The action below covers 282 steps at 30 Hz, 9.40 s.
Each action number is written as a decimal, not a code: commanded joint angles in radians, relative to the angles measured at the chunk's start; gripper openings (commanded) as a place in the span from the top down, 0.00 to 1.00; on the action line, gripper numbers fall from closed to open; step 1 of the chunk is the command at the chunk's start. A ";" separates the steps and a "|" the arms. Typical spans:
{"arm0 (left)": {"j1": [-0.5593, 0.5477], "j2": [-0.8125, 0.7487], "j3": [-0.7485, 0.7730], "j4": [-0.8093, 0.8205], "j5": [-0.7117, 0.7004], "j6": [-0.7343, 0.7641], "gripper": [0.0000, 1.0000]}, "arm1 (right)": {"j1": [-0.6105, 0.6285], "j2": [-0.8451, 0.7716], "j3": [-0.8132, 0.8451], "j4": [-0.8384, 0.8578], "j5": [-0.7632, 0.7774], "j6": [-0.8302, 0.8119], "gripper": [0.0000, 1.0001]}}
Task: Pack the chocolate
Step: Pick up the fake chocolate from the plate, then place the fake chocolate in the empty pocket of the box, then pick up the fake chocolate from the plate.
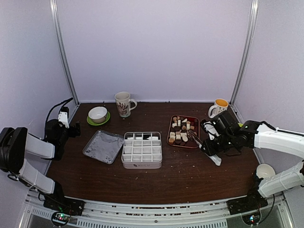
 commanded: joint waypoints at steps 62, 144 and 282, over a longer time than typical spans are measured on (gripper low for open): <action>0.008 0.003 -0.004 0.060 0.011 0.010 0.02 | -0.063 0.234 0.177 0.066 -0.009 -0.023 0.75; 0.007 -0.001 -0.030 0.103 0.122 0.053 0.02 | 0.123 0.644 0.538 0.350 -0.344 -0.040 0.56; 0.007 -0.001 -0.029 0.102 0.122 0.052 0.02 | 0.066 0.135 0.137 0.441 -0.344 0.029 0.85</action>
